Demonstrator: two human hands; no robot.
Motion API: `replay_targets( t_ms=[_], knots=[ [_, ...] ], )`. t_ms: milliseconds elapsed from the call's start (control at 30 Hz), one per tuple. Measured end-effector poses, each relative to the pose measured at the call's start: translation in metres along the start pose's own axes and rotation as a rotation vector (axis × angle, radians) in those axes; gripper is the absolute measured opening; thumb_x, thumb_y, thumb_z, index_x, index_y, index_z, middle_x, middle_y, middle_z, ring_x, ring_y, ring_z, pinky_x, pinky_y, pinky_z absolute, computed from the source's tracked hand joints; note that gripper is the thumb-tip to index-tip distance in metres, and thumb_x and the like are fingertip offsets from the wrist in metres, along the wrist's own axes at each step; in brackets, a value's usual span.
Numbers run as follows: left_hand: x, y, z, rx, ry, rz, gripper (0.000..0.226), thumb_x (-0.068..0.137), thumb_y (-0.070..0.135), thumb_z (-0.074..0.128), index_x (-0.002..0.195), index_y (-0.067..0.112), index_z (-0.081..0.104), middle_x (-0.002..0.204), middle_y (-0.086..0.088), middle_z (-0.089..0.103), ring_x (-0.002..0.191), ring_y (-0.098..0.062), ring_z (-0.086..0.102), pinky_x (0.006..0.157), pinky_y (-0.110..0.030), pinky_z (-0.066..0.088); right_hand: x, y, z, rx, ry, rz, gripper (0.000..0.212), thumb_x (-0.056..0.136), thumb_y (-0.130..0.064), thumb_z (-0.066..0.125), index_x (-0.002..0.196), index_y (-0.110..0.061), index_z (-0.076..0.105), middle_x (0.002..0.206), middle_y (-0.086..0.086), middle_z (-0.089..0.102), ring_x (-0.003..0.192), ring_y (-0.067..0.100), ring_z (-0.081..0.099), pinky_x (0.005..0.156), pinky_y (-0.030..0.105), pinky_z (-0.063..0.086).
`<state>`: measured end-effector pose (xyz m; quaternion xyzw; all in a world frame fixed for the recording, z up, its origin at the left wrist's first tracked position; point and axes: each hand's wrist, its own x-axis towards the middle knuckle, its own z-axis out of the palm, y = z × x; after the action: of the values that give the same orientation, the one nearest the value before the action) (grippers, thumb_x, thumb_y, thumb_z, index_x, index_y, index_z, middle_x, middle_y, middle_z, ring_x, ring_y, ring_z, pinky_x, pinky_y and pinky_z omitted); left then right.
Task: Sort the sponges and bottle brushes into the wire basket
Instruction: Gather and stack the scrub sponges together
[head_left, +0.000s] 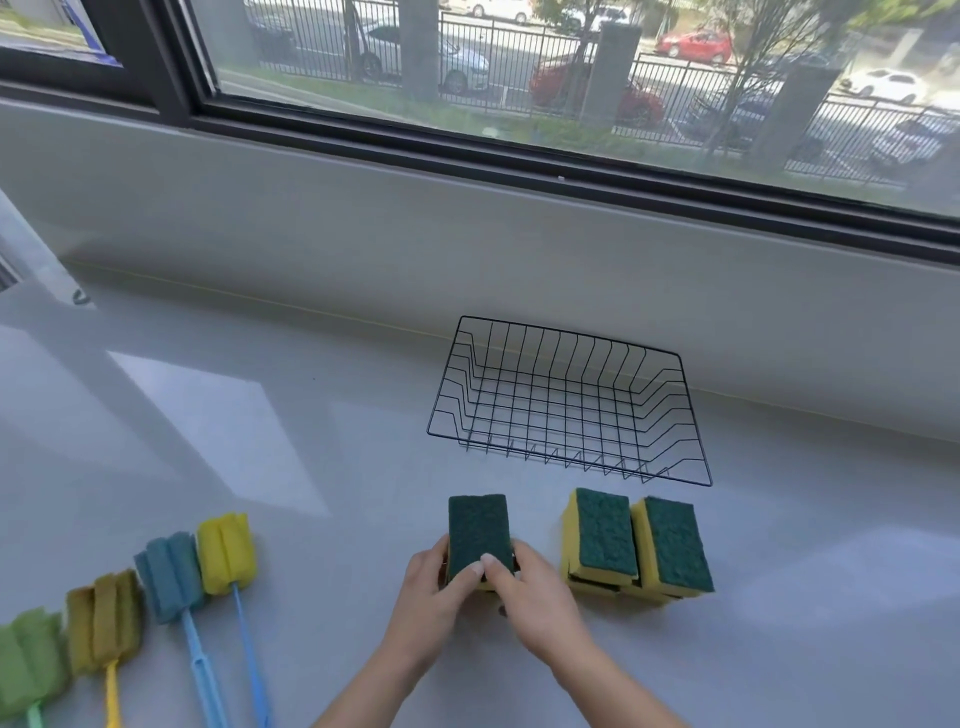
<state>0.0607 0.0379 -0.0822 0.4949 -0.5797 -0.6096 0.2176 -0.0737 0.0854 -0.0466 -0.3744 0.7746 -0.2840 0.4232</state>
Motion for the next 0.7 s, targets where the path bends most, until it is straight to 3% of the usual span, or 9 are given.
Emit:
replay_targets(
  t_ms=[133, 200, 267, 467, 567, 700],
  knots=[
    [0.007, 0.0, 0.008, 0.08, 0.051, 0.002, 0.033, 0.093, 0.039, 0.057, 0.125, 0.042, 0.056, 0.115, 0.007, 0.052, 0.12, -0.001, 0.044, 0.105, -0.033, 0.04, -0.006, 0.011, -0.008, -0.041, 0.023, 0.024, 0.037, 0.097, -0.049, 0.053, 0.128, -0.029, 0.055, 0.1, -0.02, 0.059, 0.089, -0.004, 0.057, 0.077, 0.027, 0.047],
    [0.011, 0.002, 0.013, 0.104, 0.066, 0.004, 0.032, 0.094, 0.036, 0.057, 0.125, 0.042, 0.055, 0.114, 0.009, 0.05, 0.118, -0.003, 0.046, 0.102, -0.031, 0.04, -0.013, 0.018, -0.014, -0.124, 0.061, 0.0, 0.058, 0.097, -0.048, 0.054, 0.147, -0.021, 0.042, 0.124, -0.017, 0.055, 0.111, 0.003, 0.057, 0.089, 0.027, 0.046],
    [0.013, 0.005, 0.018, 0.12, 0.063, -0.009, 0.029, 0.094, 0.038, 0.056, 0.121, 0.045, 0.053, 0.114, 0.009, 0.049, 0.114, -0.002, 0.047, 0.097, -0.029, 0.04, -0.021, 0.023, -0.021, -0.205, 0.112, -0.072, 0.067, 0.097, -0.043, 0.056, 0.155, -0.02, 0.032, 0.144, -0.009, 0.046, 0.131, 0.011, 0.048, 0.106, 0.032, 0.044],
    [0.022, 0.019, 0.035, 0.146, 0.011, 0.004, 0.027, 0.093, 0.039, 0.055, 0.119, 0.047, 0.052, 0.111, 0.011, 0.048, 0.114, -0.006, 0.048, 0.094, -0.029, 0.041, -0.027, 0.019, -0.069, -0.236, 0.366, -0.321, 0.038, 0.092, -0.015, 0.065, 0.13, -0.018, 0.063, 0.108, -0.015, 0.06, 0.105, 0.003, 0.059, 0.09, 0.031, 0.054],
    [0.025, 0.025, 0.042, 0.153, -0.01, 0.012, 0.027, 0.094, 0.039, 0.055, 0.118, 0.05, 0.052, 0.111, 0.013, 0.048, 0.115, -0.008, 0.05, 0.1, -0.033, 0.043, -0.019, 0.02, -0.098, -0.394, 0.402, -0.34, 0.042, 0.09, -0.02, 0.068, 0.131, -0.018, 0.063, 0.121, -0.01, 0.063, 0.116, 0.011, 0.057, 0.098, 0.028, 0.049],
    [0.031, 0.028, 0.045, 0.167, -0.02, 0.015, 0.037, 0.094, 0.039, 0.056, 0.13, 0.043, 0.051, 0.113, 0.014, 0.048, 0.117, -0.011, 0.051, 0.105, -0.039, 0.042, -0.002, 0.027, -0.126, -0.717, 0.283, -0.394, 0.072, 0.082, -0.047, 0.07, 0.145, -0.02, 0.047, 0.141, -0.01, 0.051, 0.131, 0.015, 0.045, 0.102, 0.027, 0.043]
  ],
)
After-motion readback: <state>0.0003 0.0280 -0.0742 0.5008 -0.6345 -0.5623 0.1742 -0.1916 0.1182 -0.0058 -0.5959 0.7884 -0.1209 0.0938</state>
